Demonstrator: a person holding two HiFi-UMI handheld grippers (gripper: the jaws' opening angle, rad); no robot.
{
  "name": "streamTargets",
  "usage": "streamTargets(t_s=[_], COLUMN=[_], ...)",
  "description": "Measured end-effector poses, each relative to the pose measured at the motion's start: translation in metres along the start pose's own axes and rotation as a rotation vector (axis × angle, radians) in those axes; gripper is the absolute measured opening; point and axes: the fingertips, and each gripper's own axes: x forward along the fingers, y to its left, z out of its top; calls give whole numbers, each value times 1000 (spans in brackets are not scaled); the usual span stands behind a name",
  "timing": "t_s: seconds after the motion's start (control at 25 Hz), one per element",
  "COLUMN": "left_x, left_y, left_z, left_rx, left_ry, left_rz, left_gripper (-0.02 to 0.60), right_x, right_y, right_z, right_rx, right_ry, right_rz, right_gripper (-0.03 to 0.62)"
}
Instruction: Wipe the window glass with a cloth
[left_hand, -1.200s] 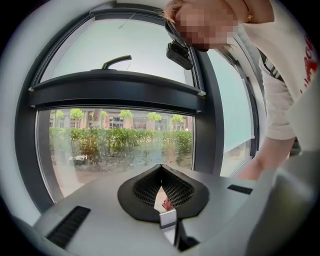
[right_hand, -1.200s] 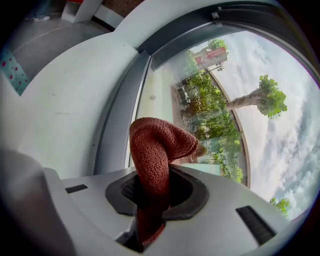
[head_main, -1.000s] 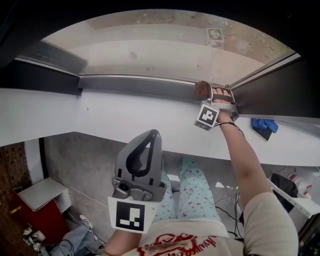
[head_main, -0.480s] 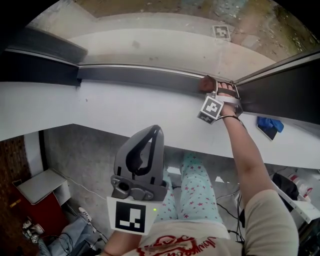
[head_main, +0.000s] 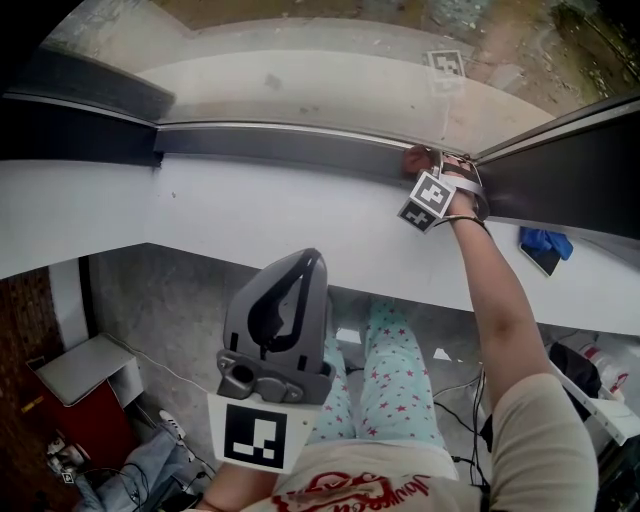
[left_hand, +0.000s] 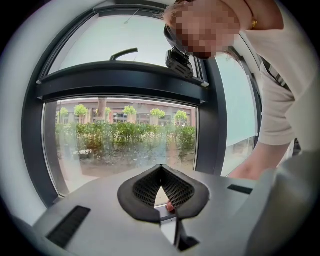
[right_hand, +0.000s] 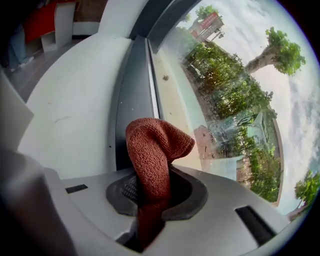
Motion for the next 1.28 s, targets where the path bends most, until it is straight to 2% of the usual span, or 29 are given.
streamTargets(t_s=[0.08,0.24,0.44,0.6,0.8,0.88,1.04,1.16,1.28], left_x=[-3,-13,-33,-44,-54,-59,-70,-72,-71], left_y=[3,11,13,17,22,26,37,45,55], left_z=[3,26,82,123,155,162,169,164,159], left_rx=[6,1,11,46,56,59,69,84,72], left_ry=[-8,-61,-157,-235,-286,-294,-293,-275,-262], left_rz=[5,29,26,-3,-35,-34,-28,-21,-1], left_gripper=[21,21,21,21,21,21,21,21,21], right_x=[-12,-63,-193,-298,-409,-423,-416,-407,-401], right_y=[-7,-36,-86,-136,-207,-221,-236,-245,-243], right_z=[11,27,70,105,151,162,164,160,162], right_rx=[33,-53,-185,-235,-274,-294,-319,-279,-256], right_ry=[-50,-105,-263,-336,-428,-449,-431,-417,-425], right_rz=[22,9,-163,-268,-541,-627,-756,-800,-801], right_gripper=[86,86,86,86,86,86,87,87,87])
